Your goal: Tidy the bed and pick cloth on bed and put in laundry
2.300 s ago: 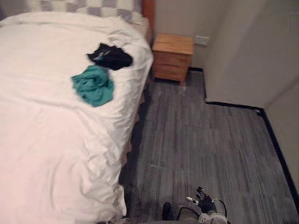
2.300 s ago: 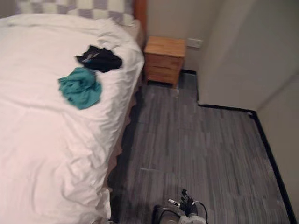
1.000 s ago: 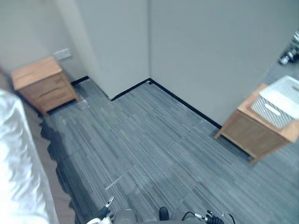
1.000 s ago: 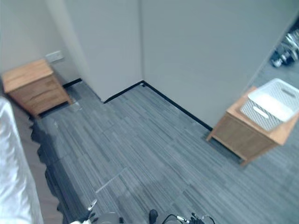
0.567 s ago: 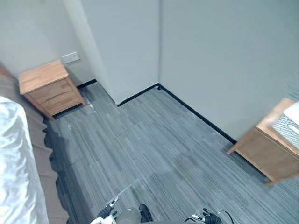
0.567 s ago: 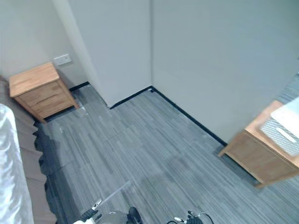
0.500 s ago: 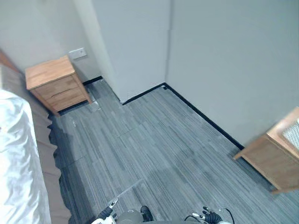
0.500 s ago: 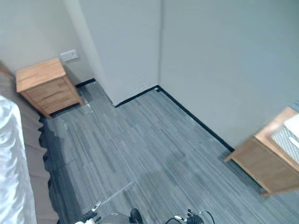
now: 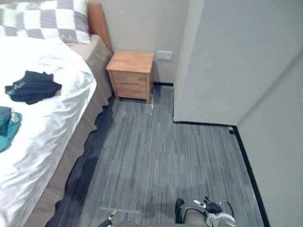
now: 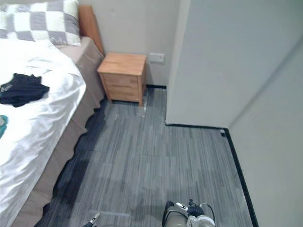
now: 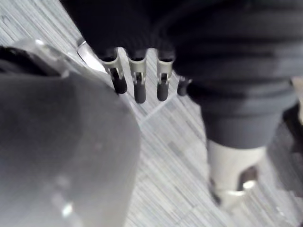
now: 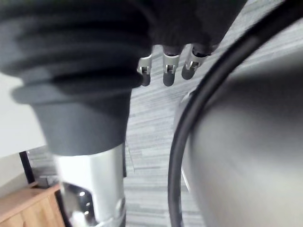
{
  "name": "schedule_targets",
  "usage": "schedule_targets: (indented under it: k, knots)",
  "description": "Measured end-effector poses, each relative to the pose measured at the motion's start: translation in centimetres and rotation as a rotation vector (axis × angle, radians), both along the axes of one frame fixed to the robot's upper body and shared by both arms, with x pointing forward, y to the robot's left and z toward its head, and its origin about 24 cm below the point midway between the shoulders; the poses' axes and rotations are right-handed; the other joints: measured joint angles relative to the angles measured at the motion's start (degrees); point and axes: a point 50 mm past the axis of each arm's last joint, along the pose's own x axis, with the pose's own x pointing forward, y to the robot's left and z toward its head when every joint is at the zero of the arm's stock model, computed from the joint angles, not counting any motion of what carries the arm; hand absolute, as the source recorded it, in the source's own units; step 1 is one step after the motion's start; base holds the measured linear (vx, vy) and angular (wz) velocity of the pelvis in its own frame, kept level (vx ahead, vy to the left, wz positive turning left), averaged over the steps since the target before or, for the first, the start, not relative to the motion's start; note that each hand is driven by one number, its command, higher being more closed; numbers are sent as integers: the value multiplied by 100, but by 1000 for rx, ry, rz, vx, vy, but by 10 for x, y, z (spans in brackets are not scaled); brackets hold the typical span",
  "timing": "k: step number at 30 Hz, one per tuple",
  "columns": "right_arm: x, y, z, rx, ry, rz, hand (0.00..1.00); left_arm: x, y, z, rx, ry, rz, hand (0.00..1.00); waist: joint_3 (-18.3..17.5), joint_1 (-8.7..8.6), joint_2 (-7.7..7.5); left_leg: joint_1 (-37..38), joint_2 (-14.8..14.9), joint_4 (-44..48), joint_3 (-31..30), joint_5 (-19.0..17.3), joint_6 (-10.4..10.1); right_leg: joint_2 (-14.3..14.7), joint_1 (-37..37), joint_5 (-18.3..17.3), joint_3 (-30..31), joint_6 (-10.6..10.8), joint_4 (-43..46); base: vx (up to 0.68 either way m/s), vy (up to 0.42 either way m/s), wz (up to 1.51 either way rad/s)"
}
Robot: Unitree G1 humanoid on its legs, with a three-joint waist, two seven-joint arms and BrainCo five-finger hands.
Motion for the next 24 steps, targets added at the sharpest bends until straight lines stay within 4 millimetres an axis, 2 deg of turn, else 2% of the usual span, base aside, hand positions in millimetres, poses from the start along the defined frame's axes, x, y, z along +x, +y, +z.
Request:
schedule_targets:
  k: [1, 2, 3, 4, 5, 6, 7, 9, 10, 12, 13, 14, 15, 16, 17, 18, 19, 21, 22, 23, 24]
  knots:
    - [-1, 1, 0, 2, 0, 0, 0, -6, -3, -1, 3, 8, -18, 0, -2, 7, -3, -123, -135, -88, 353, -306, -8, 21, 282, 0, 10, 0, -274, 313, -212, -9]
    - [-2, 1, -1, 4, -1, 2, 0, -7, -3, -1, 5, 5, -16, 0, -2, 15, -4, -180, -220, -285, 546, -439, -9, 33, 393, 0, 17, 0, -392, 369, -188, -18]
    - [0, 1, 0, -1, -10, 16, 0, -5, -2, 0, 16, -12, -37, 0, 0, 25, -2, -210, -428, -1026, 898, -581, 2, 44, 537, -1, 52, 0, -571, 337, -63, -27]
    - [0, 2, 0, -11, -13, 40, 0, -2, -2, 0, 19, -28, -63, 0, 0, 32, -3, -193, -673, -2204, 1306, -538, 56, 56, 645, -14, 92, -1, -715, 271, -35, -31]
    - [0, 2, 0, -11, -17, 40, 0, -2, -2, 1, 21, -31, -73, 0, 2, 36, -7, -197, -755, -2725, 1448, -449, 153, 54, 677, -25, 99, -13, -743, 364, 13, -35]
    - [-1, 4, 0, -5, -16, 37, 0, 0, 1, 1, 26, -39, -70, 0, 47, 58, -76, -191, -906, -3615, 1619, 15, 383, 8, 771, -89, 136, -37, -764, 303, 28, -29]
    - [-3, 9, -2, 9, -15, 36, 0, 2, 6, 2, 39, -45, -75, 0, 41, 97, -213, -158, -959, -3874, 1745, 320, 366, -106, 890, -193, 157, 37, -808, 460, 49, -17]
    - [-5, 18, -3, 29, -24, 46, 0, 1, 12, 3, 58, -42, -78, 0, -38, 111, -382, -219, -1048, -3745, 1948, 174, 448, -258, 1019, -270, 186, 155, -1005, 442, 74, 1]
    - [-5, 19, -3, 36, -30, 71, 0, 3, 14, 4, 65, -45, -86, 0, -49, 118, -381, -361, -1008, -3330, 2020, -94, 427, -244, 1159, -69, 213, 176, -1286, 590, 140, 6]
    - [-5, 21, -3, 39, -30, 103, 0, 4, 15, 4, 67, -42, -108, 0, -38, 131, -392, -409, -925, -3049, 2140, -205, 396, -253, 1294, 227, 230, 143, -1462, 447, 131, 6]
    - [-6, 21, -4, 37, -26, 127, 0, 5, 16, 3, 65, -32, -129, 0, -45, 132, -398, -252, -927, -3110, 2262, -202, 400, -270, 1316, 366, 293, 174, -1253, 329, 132, -7]
    - [-6, 21, -4, 43, -35, 134, 0, 3, 15, 2, 61, -7, -167, 0, -50, 112, -406, 187, -1087, -3608, 2257, -318, 495, -331, 995, 134, 317, 468, -116, 387, 154, -10]
    - [-4, 21, -3, 44, -44, 137, 0, 2, 15, 2, 60, 0, -189, 0, -50, 98, -395, 372, -1121, -3808, 2221, -492, 488, -387, 731, 18, 299, 639, 596, 255, 95, -7]
    - [-1, 24, -2, 49, -58, 141, 0, 4, 20, 3, 72, 1, -202, 0, 0, 90, -489, 546, -1243, -3878, 2151, -577, 522, -525, 442, -35, 339, 751, 1328, 268, 14, 25]
    - [5, 28, -1, 58, -83, 145, 0, 5, 30, 4, 95, 28, -253, 0, 81, 13, -637, 877, -1400, -4009, 2034, -584, 473, -814, -74, -270, 327, 919, 2638, 335, -36, 52]
    - [4, 27, -1, 54, -83, 145, 0, 6, 33, 4, 104, 45, -296, 0, 70, -2, -694, 1097, -1422, -4088, 1932, -610, 418, -911, -232, -427, 126, 845, 2889, 358, -84, 79]
    - [2, 26, -2, 54, -78, 145, 0, 6, 33, 4, 108, 59, -329, 0, 72, -17, -700, 1277, -1408, -4215, 1764, -626, 386, -912, -303, -563, -76, 727, 2661, 332, -106, 86]
    - [3, 25, -2, 55, -81, 144, 0, 14, 33, 5, 123, 58, -352, 0, 79, -64, -659, 1440, -1321, -4443, 1455, -596, 301, -694, -439, -624, -143, 657, 1632, 296, -166, 86]
    - [6, 26, -1, 60, -91, 150, 0, 18, 32, 5, 123, 49, -357, 0, 73, -144, -617, 1425, -1218, -4578, 1240, -560, 231, -428, -578, -430, 29, 575, 667, 219, -178, 80]
    - [9, 26, 0, 61, -99, 153, 0, 21, 31, 6, 124, 41, -364, 0, 83, -189, -597, 1420, -1170, -4647, 1121, -537, 191, -293, -649, -194, 194, 541, 113, 245, -219, 95]
    - [11, 26, 1, 60, -107, 154, 0, 28, 31, 7, 129, 26, -370, 0, 99, -213, -604, 1406, -1128, -4766, 922, -496, 110, -122, -810, 435, 531, 552, -911, 337, -315, 84]
